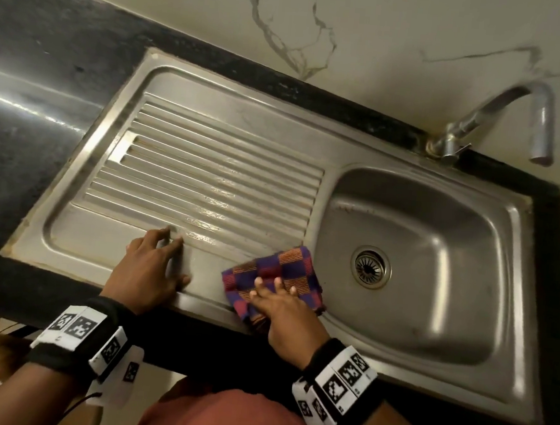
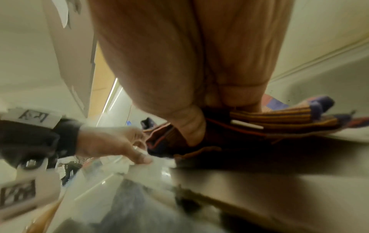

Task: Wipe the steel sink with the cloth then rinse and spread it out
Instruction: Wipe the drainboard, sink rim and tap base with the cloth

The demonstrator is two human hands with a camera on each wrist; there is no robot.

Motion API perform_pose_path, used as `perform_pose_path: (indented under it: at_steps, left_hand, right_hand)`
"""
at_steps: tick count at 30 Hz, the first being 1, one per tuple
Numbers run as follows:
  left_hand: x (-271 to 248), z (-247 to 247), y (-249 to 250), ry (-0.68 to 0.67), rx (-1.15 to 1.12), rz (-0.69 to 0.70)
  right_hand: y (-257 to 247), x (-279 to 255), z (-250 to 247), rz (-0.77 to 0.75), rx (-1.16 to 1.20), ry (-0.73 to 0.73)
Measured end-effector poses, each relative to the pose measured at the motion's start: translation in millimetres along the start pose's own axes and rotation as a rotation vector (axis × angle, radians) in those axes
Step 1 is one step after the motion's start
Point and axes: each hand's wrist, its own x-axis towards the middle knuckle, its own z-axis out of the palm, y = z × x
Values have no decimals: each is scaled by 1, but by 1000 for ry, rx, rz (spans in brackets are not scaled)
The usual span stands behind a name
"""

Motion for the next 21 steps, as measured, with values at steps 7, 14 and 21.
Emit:
perform_pose_path:
  at_steps: [7,14,21]
  left_hand:
    - [-3,-2,5,44,-9,56]
    - [-24,-13,65,-58,-1073,58]
    - [-16,-15,92,-112,-1463,25]
  right_hand:
    - [-2,12,-27,-127,879,123]
    - [6,17,-60,-184,1384,343]
    - [2,20,-74,-21,1348,507]
